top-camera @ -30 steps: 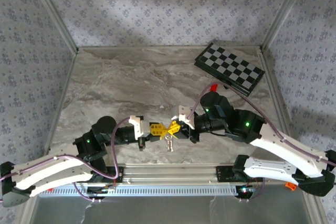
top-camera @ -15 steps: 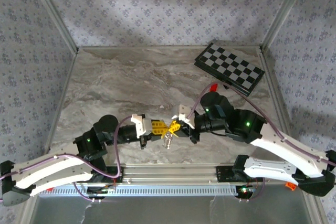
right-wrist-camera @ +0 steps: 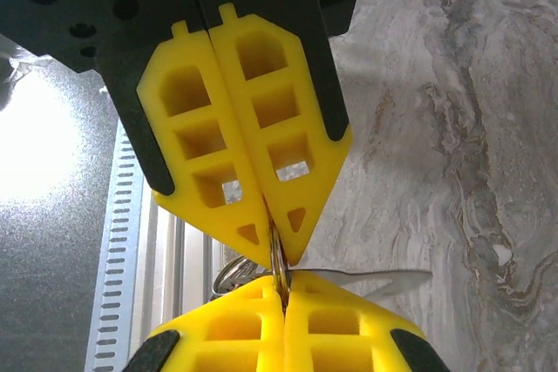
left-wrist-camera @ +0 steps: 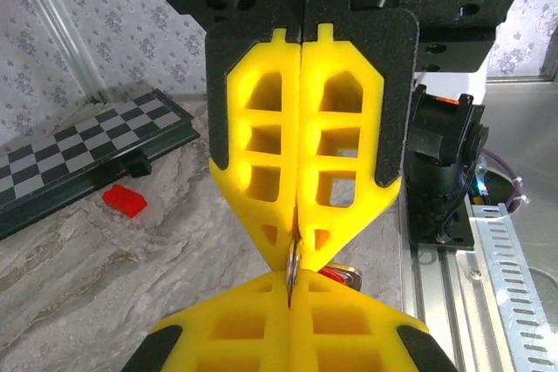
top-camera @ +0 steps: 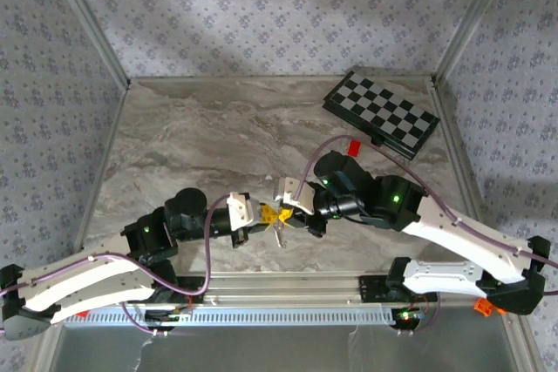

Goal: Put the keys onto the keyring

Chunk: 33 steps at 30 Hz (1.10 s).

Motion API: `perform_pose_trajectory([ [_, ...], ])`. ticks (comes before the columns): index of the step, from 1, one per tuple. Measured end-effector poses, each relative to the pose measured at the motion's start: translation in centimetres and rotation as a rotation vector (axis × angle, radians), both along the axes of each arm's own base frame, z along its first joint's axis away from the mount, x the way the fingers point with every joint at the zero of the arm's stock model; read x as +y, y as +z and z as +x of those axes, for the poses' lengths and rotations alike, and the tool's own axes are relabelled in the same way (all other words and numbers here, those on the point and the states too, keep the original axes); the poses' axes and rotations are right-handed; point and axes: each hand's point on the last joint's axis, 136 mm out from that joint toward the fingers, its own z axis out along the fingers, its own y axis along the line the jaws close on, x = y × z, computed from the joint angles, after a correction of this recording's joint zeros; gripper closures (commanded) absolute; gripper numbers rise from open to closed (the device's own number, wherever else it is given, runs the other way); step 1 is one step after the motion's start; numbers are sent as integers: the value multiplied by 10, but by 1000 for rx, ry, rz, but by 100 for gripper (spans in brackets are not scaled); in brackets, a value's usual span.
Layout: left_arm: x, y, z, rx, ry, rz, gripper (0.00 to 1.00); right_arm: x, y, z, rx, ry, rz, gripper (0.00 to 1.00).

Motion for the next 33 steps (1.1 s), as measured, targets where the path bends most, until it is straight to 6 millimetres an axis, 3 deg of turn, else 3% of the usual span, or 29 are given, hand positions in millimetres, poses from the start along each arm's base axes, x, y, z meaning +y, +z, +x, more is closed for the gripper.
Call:
perform_pose_trajectory([
  [5, 2, 13, -4, -13, -14, -61, 100, 0, 13, -3, -27, 2, 69, 83],
  [14, 0, 19, -15, 14, -74, -153, 100, 1, 20, -8, -49, 13, 152, 80],
  [20, -4, 25, -18, 29, -100, -220, 100, -2, 25, -13, -53, 27, 180, 86],
  [24, -3, 28, -18, 33, -101, -259, 100, -4, 29, -15, -58, 35, 201, 100],
  [28, -3, 28, -19, 37, -101, -267, 100, -3, 30, -16, -60, 37, 214, 100],
  [31, 0, 27, -16, 27, -81, -254, 84, -3, 30, -15, -63, 34, 215, 100],
  [33, 3, 23, -12, 15, -46, -221, 79, -3, 29, -14, -67, 28, 208, 100],
])
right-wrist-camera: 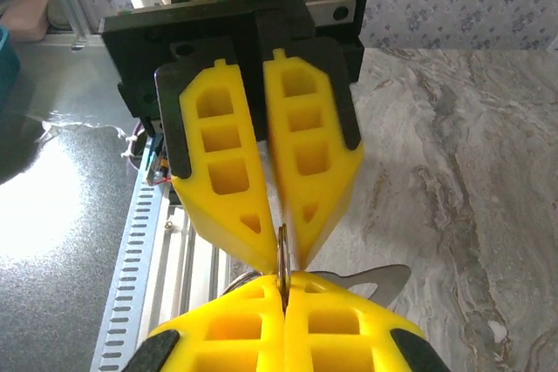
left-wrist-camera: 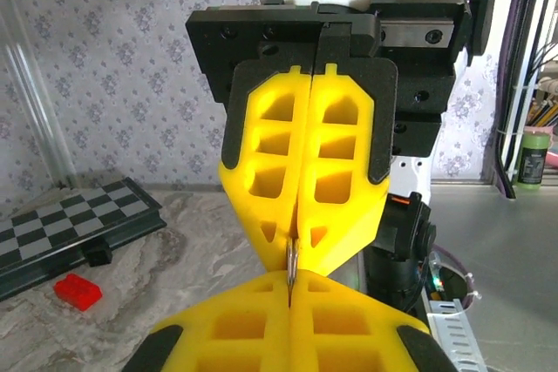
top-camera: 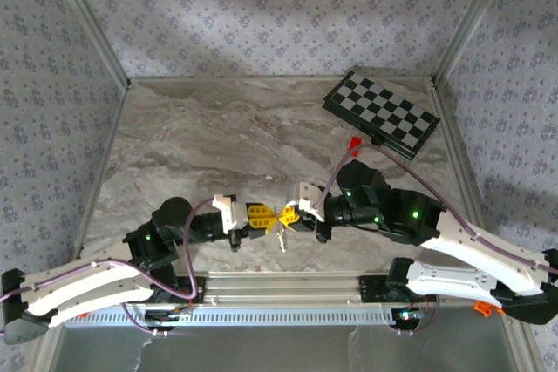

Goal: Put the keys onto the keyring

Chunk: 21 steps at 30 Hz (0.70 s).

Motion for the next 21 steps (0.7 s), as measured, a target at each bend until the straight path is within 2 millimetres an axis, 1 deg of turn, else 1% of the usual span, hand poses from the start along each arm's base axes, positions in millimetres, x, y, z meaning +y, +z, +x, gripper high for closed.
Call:
perform_pose_trajectory([
  [3, 6, -4, 8, -14, 58, 66, 69, -1, -4, 3, -3, -19, -18, 100],
  [5, 10, -4, 12, -25, 84, 106, 66, -2, -8, 3, 2, -25, -41, 100],
  [11, 15, -9, 13, -26, 98, 185, 64, -2, -15, 9, 3, -47, -124, 100],
  [16, 9, -19, 12, -8, 79, 239, 63, 0, -24, 12, 1, -54, -207, 100],
  [18, 7, -21, 11, -3, 66, 247, 64, 0, -24, 13, 0, -58, -227, 100],
  [21, 2, -28, 12, 5, 59, 273, 67, 0, -25, 14, -6, -57, -244, 100],
])
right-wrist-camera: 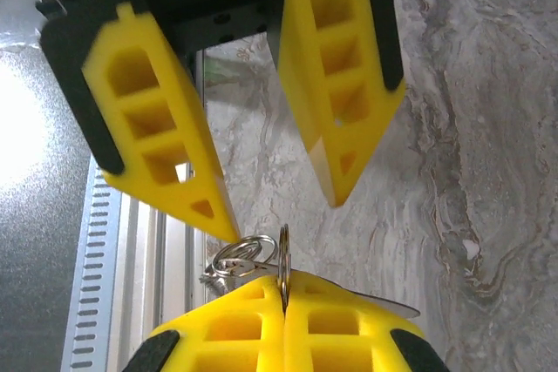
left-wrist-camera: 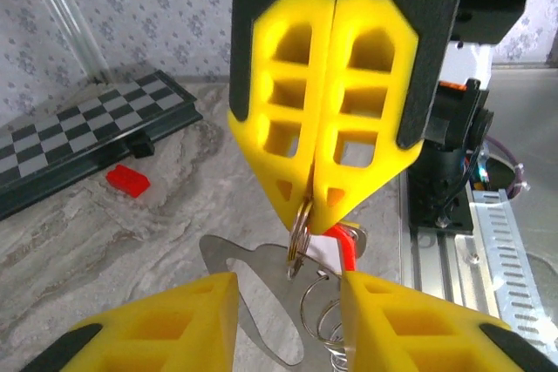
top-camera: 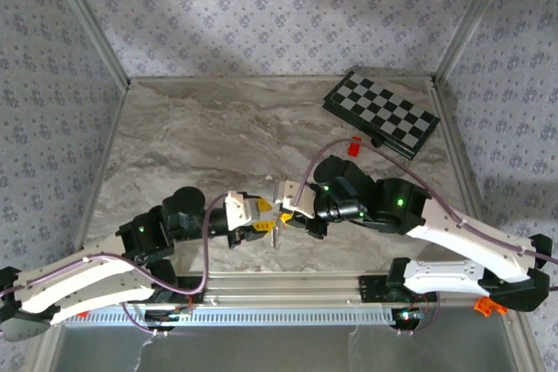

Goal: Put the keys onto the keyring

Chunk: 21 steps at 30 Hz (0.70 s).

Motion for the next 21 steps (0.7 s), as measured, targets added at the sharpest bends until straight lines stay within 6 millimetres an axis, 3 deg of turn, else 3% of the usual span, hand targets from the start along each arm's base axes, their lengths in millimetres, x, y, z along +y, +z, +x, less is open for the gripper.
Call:
perform_pose_trajectory([
  [6, -2, -3, 0, -7, -7, 12, 80, -1, -8, -1, 13, 6, -39, 100],
  [16, -9, -4, 0, 0, -25, 24, 82, 1, -12, -1, 25, 7, -62, 100],
  [19, -10, -3, -1, -7, -33, 22, 96, 1, -11, 0, 24, 7, -59, 100],
  [21, -10, -2, -2, -9, -40, 21, 100, 1, -11, -1, 24, 7, -61, 100],
])
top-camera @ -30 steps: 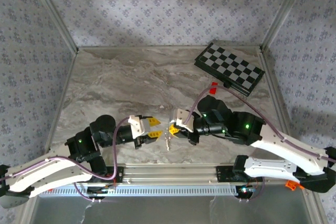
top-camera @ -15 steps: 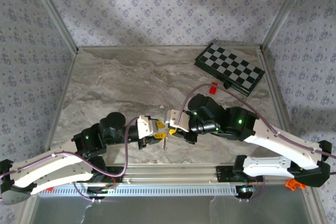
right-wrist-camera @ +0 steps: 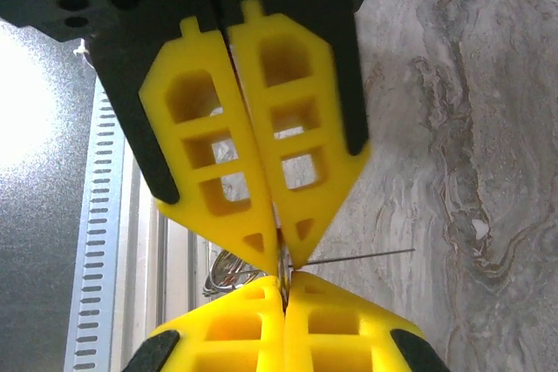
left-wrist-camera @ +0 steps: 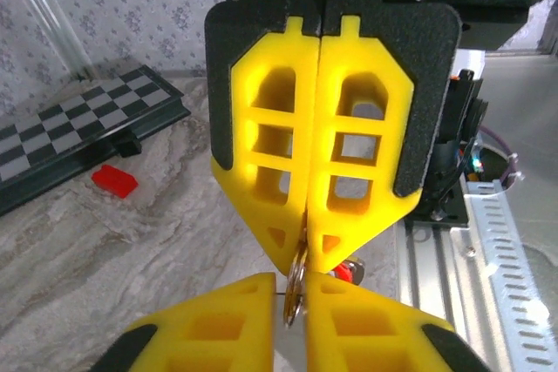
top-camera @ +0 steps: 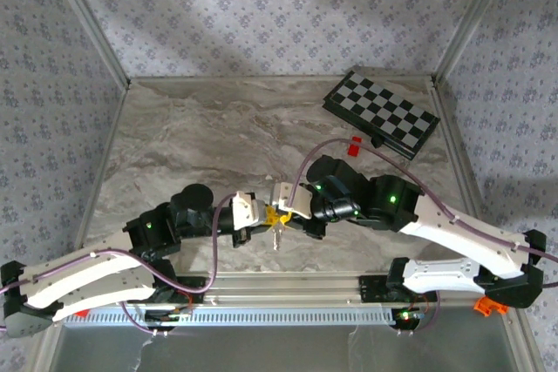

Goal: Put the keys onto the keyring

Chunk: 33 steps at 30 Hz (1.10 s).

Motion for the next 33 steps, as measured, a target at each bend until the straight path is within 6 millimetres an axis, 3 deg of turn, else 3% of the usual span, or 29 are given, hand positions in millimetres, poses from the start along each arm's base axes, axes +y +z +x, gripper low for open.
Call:
perform_pose_trajectory([
  [4, -1, 3, -2, 6, -12, -13, 100, -1, 2, 0, -1, -1, 2, 100],
  [9, -1, 19, -7, 7, -31, -82, 100, -1, 17, -2, -20, 6, 62, 83],
  [14, 0, 47, -14, -9, -65, -210, 100, -5, 41, -7, -50, 16, 166, 82],
  [19, -1, 54, -20, 2, -96, -271, 100, -9, 49, -13, -49, 29, 218, 82],
  [33, -3, 60, -25, 21, -128, -324, 100, -9, 43, -22, -20, 60, 267, 80],
])
